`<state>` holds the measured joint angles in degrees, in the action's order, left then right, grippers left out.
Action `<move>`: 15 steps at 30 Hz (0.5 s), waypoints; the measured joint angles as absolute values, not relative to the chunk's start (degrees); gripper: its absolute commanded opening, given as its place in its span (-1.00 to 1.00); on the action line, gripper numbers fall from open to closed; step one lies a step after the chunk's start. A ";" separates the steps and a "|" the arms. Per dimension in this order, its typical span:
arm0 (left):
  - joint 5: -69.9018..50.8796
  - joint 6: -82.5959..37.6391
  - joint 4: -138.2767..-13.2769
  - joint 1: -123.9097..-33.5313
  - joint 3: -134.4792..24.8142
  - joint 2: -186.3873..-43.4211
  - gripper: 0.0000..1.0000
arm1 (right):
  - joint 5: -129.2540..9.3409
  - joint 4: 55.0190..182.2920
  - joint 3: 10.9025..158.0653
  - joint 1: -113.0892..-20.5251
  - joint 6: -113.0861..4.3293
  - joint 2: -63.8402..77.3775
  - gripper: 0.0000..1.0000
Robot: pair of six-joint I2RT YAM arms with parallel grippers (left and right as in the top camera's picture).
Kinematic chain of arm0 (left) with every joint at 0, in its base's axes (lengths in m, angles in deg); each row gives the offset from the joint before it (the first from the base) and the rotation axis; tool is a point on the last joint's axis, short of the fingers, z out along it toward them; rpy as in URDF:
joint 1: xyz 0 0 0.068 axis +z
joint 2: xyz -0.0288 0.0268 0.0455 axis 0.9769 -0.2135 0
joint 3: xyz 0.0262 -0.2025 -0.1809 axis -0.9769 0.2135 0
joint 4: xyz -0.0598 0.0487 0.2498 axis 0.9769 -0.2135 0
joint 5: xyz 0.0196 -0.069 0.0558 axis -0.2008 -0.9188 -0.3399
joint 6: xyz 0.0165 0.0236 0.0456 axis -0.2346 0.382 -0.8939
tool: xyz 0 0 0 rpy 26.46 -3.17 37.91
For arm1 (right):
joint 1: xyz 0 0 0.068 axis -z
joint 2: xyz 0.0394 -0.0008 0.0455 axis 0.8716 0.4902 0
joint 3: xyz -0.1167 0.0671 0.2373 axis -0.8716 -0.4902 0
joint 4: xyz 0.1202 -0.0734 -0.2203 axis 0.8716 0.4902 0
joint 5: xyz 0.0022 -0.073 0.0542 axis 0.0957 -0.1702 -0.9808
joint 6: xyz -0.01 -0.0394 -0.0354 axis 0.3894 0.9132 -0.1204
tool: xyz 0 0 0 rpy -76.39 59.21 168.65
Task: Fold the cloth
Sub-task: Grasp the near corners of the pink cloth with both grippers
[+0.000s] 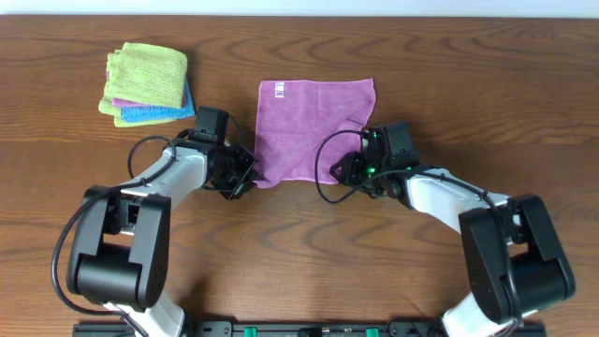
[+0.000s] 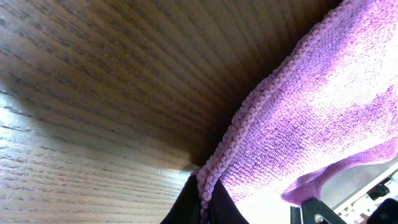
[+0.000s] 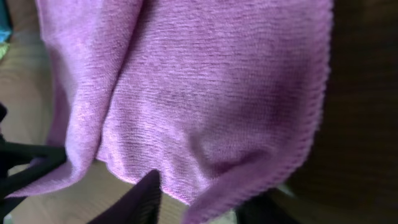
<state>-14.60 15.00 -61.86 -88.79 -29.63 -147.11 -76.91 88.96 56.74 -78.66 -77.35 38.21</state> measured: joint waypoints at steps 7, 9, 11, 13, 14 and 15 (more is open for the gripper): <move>-14.69 14.95 -61.86 -88.70 -29.63 -147.11 -0.88 | -76.97 90.19 56.74 -77.13 -77.52 39.24 -0.97; -14.71 14.56 -61.86 -88.37 -29.63 -147.11 -0.88 | -77.96 91.39 56.80 -76.04 -77.11 39.13 -0.98; -14.73 13.97 -62.02 -87.56 -29.63 -147.11 -0.88 | -78.48 93.64 56.87 -74.58 -76.45 38.56 -0.97; -14.87 12.90 -62.41 -86.43 -29.63 -147.11 -0.88 | -78.41 96.09 56.87 -73.40 -75.67 37.73 -0.98; -14.91 12.37 -62.87 -85.81 -29.63 -147.11 -0.88 | -78.22 97.38 56.82 -72.76 -75.27 37.16 -0.98; -14.89 11.76 -63.48 -85.18 -29.63 -147.11 -0.88 | -77.58 98.82 56.69 -72.24 -74.73 36.37 -0.97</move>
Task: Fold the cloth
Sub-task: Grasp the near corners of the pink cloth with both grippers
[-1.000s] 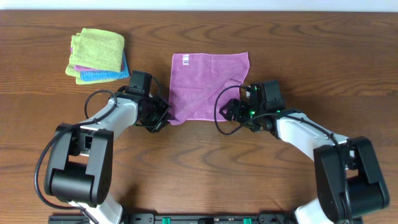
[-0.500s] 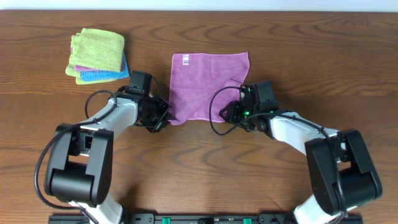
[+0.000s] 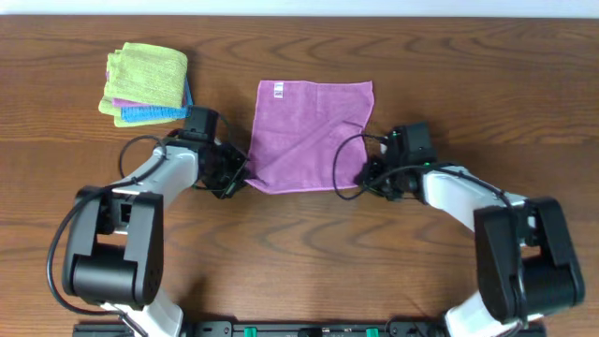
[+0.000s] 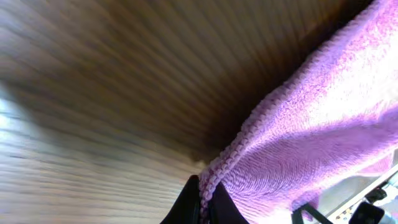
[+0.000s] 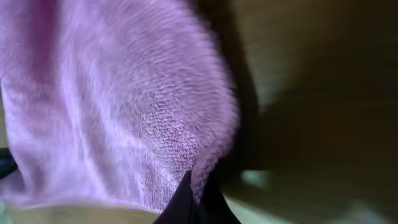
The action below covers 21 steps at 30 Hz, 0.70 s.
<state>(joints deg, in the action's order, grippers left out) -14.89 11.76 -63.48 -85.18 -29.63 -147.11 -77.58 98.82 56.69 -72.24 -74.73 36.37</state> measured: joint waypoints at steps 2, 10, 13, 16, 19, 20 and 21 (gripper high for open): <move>-14.93 10.54 -64.88 -84.13 -29.63 -147.11 -0.88 | -77.28 101.14 56.47 -70.66 -73.85 34.84 -0.97; -15.74 7.02 -71.59 -83.76 -29.63 -147.11 -0.88 | -77.89 109.16 56.26 -69.88 -71.03 29.36 -0.97; -15.92 6.56 -73.84 -83.78 -29.63 -147.11 -0.88 | -78.50 112.26 56.19 -69.88 -70.79 29.36 -0.97; -15.96 6.01 -74.21 -83.76 -29.63 -147.11 -0.88 | -78.90 114.19 56.17 -69.88 -70.71 29.36 -0.97; -15.96 5.77 -74.30 -83.76 -29.63 -147.11 -0.88 | -78.92 114.89 56.17 -69.88 -70.57 29.36 -0.98; -15.96 5.73 -74.30 -83.76 -29.63 -147.11 -0.89 | -78.90 115.13 56.17 -69.88 -70.55 29.36 -0.97; -15.98 5.73 -74.37 -83.76 -29.63 -147.11 -0.88 | -78.87 115.50 56.17 -69.88 -70.55 29.36 -0.97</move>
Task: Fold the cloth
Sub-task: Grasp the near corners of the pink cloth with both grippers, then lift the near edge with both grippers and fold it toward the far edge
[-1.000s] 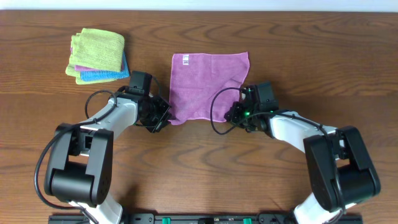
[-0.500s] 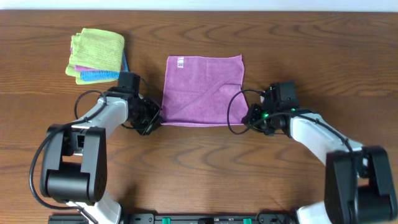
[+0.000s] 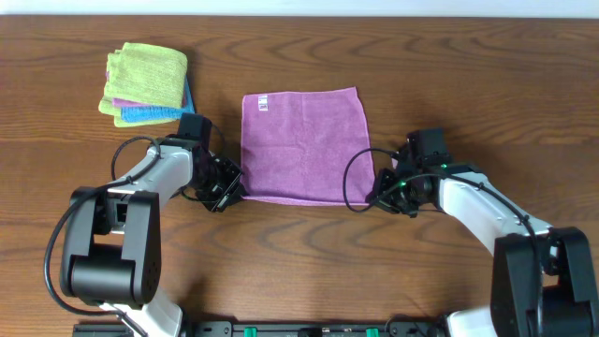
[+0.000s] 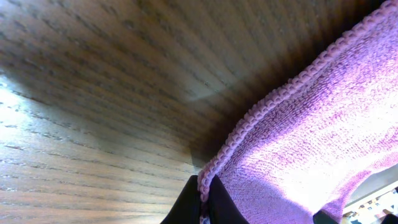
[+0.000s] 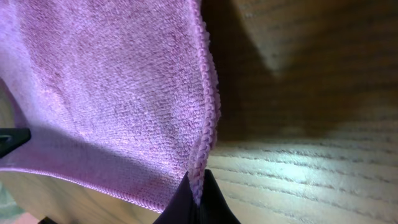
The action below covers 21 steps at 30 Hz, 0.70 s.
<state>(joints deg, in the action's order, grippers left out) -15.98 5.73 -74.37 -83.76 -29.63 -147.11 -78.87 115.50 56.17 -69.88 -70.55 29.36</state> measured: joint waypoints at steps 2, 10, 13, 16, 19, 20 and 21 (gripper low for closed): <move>-16.00 5.73 -74.61 -83.76 -29.63 -147.11 -0.89 | -78.66 117.01 56.17 -69.88 -70.51 29.36 -0.97; -16.22 3.48 -80.25 -84.55 -29.63 -147.11 -0.88 | -75.68 124.76 56.17 -69.88 -67.14 24.29 -0.97; -16.33 2.49 -80.95 -86.77 -29.63 -147.11 -0.88 | -73.96 127.23 56.17 -69.88 -66.33 21.34 -0.97; -16.48 2.30 -82.10 -88.98 -29.63 -147.11 -0.88 | -72.60 130.34 56.17 -69.86 -65.68 19.94 -0.98; -16.48 2.23 -84.38 -90.32 -29.63 -147.11 -0.88 | -72.16 131.61 56.17 -69.86 -65.37 19.59 -0.98; -16.64 2.25 -84.90 -90.64 -29.63 -147.11 -0.88 | -71.99 131.85 56.17 -69.86 -65.22 19.46 -0.97; -16.90 2.27 -85.38 -90.93 -29.63 -147.11 -0.88 | -71.81 132.02 56.17 -69.86 -65.04 19.22 -0.97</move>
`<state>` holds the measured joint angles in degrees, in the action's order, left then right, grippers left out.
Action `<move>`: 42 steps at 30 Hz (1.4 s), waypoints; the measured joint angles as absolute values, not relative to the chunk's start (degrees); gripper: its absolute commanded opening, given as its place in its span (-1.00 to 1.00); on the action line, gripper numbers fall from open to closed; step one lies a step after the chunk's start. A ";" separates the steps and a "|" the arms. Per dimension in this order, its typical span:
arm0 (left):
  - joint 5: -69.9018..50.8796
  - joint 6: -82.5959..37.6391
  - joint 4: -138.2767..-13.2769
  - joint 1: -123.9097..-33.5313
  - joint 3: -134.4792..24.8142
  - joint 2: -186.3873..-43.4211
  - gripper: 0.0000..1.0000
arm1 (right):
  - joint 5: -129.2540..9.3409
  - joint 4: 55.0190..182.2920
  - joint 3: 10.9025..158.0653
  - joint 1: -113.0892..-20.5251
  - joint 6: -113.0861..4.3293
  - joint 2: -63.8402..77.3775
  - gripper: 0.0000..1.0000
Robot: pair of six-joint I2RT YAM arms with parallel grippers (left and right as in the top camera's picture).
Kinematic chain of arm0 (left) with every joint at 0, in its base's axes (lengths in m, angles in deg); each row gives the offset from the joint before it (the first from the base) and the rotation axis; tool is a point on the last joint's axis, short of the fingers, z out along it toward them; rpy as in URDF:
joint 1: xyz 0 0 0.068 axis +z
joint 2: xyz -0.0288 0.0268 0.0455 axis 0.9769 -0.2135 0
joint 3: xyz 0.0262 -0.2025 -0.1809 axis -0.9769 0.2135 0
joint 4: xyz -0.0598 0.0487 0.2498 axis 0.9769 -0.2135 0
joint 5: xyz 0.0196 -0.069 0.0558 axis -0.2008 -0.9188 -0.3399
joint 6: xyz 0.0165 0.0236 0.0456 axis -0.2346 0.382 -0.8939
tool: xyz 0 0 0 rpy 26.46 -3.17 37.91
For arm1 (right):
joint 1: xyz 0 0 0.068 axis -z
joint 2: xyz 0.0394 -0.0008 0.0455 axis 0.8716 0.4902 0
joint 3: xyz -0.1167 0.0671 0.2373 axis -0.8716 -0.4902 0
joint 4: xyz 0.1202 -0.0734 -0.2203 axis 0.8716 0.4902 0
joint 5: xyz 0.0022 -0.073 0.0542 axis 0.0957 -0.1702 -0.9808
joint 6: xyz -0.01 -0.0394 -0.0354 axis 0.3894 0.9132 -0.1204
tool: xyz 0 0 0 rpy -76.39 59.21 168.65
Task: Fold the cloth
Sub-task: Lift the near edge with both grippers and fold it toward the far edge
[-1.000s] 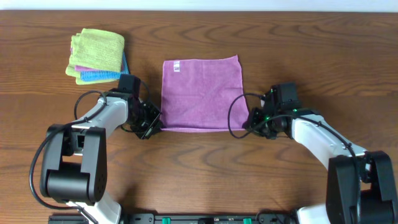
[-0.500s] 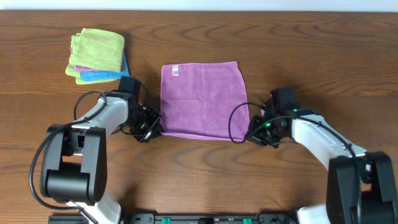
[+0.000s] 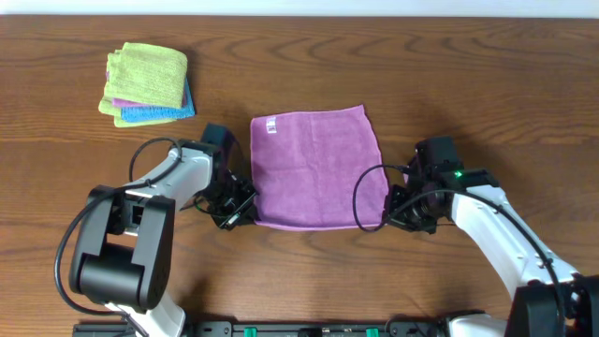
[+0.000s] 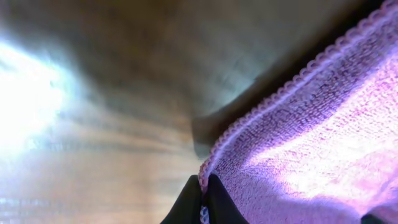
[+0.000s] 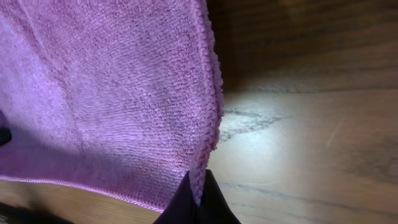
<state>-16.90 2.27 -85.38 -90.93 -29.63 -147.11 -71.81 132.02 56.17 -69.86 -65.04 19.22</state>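
Note:
A purple cloth (image 3: 316, 166) lies spread in the middle of the wooden table, a white label at its far left corner. My left gripper (image 3: 241, 212) is shut on the cloth's near left corner; in the left wrist view the stitched edge (image 4: 273, 109) runs up from my gripper (image 4: 203, 186). At the near right corner my right gripper (image 3: 387, 214) is shut on the cloth, and the right wrist view shows the right hem (image 5: 210, 93) rising from the gripper (image 5: 198, 186).
A stack of folded cloths (image 3: 147, 83), yellow-green on top with pink and blue beneath, sits at the far left of the table (image 3: 487, 84). Black cables loop beside both arms.
Both grippers, still shut on the near corners, have moved toward the table's front. The cloth has shifted nearer and slightly right, its near edge now further forward.
At first the cloth lay rumpled with its near edge bunched between my two grippers. Then the grippers stood wider apart and the cloth was flatter. Later it was stretched into a square, and now it lies nearer the front, held at both near corners.

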 measured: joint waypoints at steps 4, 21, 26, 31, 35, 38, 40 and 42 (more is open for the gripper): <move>-17.95 2.56 -86.74 -91.10 -29.63 -146.50 -0.88 | -71.38 132.31 56.17 -69.86 -64.78 17.07 -0.97; -16.83 14.73 -74.35 -91.04 -29.72 -134.98 -0.88 | -69.06 115.96 56.12 -69.88 -66.16 11.52 -0.97; -14.21 17.57 -70.91 -90.01 -29.72 -134.98 -0.89 | -67.77 108.09 56.12 -69.88 -66.66 14.32 -0.98; -11.33 19.34 -66.43 -89.38 -29.72 -134.98 -0.88 | -67.51 103.96 56.19 -69.88 -66.84 20.24 -0.97; -9.27 20.66 -62.46 -89.31 -29.72 -134.98 -0.88 | -67.46 101.40 57.39 -69.88 -66.84 23.85 -0.98; -7.92 21.29 -60.33 -89.33 -29.72 -135.59 -0.88 | -67.46 99.24 59.77 -69.88 -66.84 25.69 -0.97; -7.28 21.88 -58.80 -89.31 -29.72 -136.68 -0.88 | -67.46 98.38 61.70 -69.88 -66.84 26.82 -0.98; -6.93 22.36 -57.23 -89.31 -29.72 -138.08 -0.88 | -67.44 97.97 63.69 -69.92 -66.84 28.35 -0.98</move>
